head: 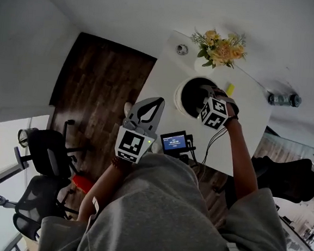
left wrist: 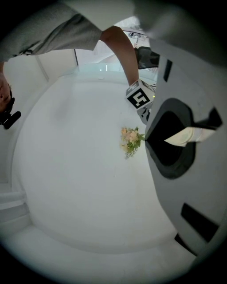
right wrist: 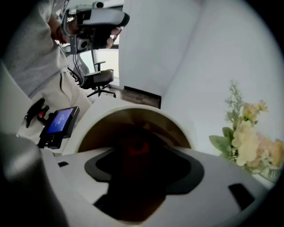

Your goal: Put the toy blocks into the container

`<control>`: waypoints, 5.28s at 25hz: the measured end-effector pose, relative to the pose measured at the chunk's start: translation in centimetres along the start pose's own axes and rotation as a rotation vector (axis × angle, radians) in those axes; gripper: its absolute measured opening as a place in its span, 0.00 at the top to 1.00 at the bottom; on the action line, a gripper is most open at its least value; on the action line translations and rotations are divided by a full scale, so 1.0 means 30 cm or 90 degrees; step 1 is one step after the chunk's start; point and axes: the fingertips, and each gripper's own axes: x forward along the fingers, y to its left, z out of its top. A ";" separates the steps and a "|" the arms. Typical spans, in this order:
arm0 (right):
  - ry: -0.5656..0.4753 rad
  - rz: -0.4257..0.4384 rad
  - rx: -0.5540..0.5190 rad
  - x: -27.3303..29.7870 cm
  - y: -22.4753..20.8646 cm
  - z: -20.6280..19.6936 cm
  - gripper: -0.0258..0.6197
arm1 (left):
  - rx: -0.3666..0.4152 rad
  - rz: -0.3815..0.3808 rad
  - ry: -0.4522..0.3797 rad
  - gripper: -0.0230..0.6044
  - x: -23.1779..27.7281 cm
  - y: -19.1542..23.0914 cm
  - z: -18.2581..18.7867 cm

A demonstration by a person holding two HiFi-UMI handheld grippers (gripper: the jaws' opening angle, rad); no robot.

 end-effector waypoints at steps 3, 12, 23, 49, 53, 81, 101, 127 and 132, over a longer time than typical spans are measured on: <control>-0.043 -0.057 0.033 -0.104 -0.026 0.019 0.51 | 0.015 -0.017 0.006 0.95 0.011 -0.018 0.003; -0.347 -0.279 0.321 -0.494 0.000 -0.108 0.51 | 0.032 -0.060 0.028 0.95 0.089 -0.117 -0.049; -0.145 -0.173 0.482 -0.035 0.344 -0.486 0.51 | 0.064 -0.099 0.048 0.95 0.114 -0.263 -0.077; -0.064 -0.142 0.503 0.222 0.368 -0.529 0.63 | 0.072 -0.077 0.049 0.95 0.095 -0.282 -0.077; -0.064 -0.147 0.502 0.215 0.370 -0.531 0.66 | 0.069 -0.077 0.049 0.95 0.098 -0.280 -0.080; -0.227 -0.443 0.491 -0.461 -0.213 -0.463 0.68 | 0.039 -0.066 0.038 0.95 0.099 -0.227 -0.077; -0.199 -0.290 0.283 -0.256 -0.022 -0.054 0.68 | 0.031 -0.048 0.038 0.95 0.064 -0.198 -0.094; -0.195 -0.249 0.297 -0.203 0.028 -0.045 0.68 | 0.032 -0.051 0.039 0.95 0.043 -0.213 -0.105; -0.210 -0.248 0.302 -0.215 0.033 -0.031 0.67 | 0.032 -0.054 0.038 0.95 0.041 -0.217 -0.102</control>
